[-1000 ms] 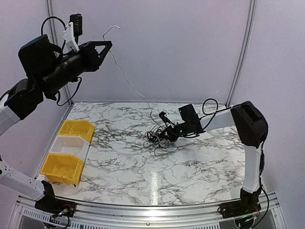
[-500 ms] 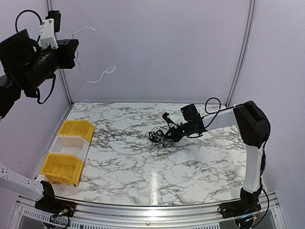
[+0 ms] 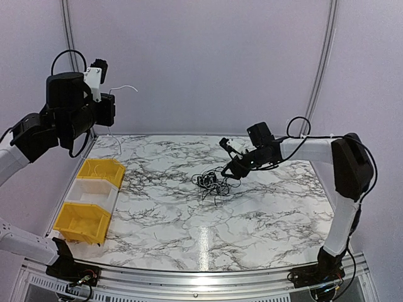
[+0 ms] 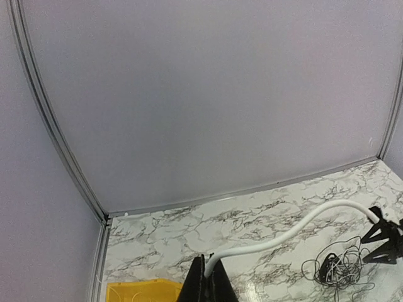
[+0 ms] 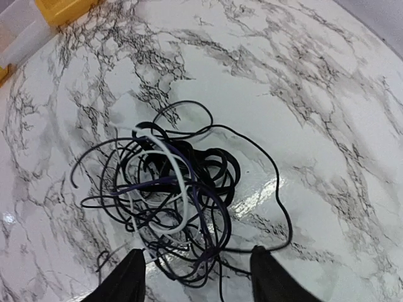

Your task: Untangle the cables

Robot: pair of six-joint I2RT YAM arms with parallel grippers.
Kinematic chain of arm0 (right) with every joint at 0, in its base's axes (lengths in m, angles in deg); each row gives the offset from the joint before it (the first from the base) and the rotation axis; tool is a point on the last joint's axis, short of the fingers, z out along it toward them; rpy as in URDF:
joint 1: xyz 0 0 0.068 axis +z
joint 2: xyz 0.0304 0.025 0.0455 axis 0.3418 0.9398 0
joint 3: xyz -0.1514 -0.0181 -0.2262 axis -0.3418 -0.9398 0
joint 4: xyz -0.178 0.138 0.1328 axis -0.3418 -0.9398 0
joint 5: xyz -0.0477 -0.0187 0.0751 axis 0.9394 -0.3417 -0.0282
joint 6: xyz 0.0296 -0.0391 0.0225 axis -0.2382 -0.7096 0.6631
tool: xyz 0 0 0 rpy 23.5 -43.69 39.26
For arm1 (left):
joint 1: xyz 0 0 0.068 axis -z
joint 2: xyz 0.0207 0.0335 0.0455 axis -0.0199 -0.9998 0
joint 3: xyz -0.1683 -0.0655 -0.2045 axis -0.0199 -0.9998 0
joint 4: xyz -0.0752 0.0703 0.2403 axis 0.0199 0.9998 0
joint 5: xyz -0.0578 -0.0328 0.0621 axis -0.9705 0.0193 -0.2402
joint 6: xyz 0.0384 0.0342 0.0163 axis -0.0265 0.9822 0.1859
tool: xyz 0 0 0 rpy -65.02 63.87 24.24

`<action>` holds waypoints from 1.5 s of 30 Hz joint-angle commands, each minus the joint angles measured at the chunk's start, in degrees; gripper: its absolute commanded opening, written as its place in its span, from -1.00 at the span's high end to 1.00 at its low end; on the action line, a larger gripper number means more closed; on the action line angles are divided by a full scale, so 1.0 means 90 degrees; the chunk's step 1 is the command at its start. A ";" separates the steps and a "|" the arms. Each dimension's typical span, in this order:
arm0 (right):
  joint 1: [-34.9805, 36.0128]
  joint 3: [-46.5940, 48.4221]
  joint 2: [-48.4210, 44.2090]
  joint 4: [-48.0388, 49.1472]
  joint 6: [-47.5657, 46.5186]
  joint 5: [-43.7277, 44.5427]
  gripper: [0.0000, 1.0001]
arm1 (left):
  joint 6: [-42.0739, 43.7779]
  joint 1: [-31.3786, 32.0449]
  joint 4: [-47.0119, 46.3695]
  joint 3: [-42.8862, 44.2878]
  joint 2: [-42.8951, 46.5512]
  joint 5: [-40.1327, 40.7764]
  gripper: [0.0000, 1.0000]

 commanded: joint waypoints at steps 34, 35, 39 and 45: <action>-0.1264 -0.2732 -0.4249 0.0790 -0.1231 -0.0655 -0.69 | -0.0994 -0.3840 0.0122 -0.1800 -0.1208 -0.2002 1.00; -0.1264 -0.2712 -0.4214 0.0757 -0.1235 -0.0687 -0.68 | -0.1143 -0.3951 0.0229 -0.1813 -0.1312 -0.2162 1.00; -0.1265 -0.2675 -0.4089 0.0675 -0.1285 -0.0776 -0.67 | -0.1554 -0.4335 0.0400 -0.2040 -0.1551 -0.2753 1.00; -0.1264 -0.2673 -0.4029 0.0645 -0.1324 -0.0818 -0.66 | -0.1605 -0.4628 0.0397 -0.2445 -0.1927 -0.2920 1.00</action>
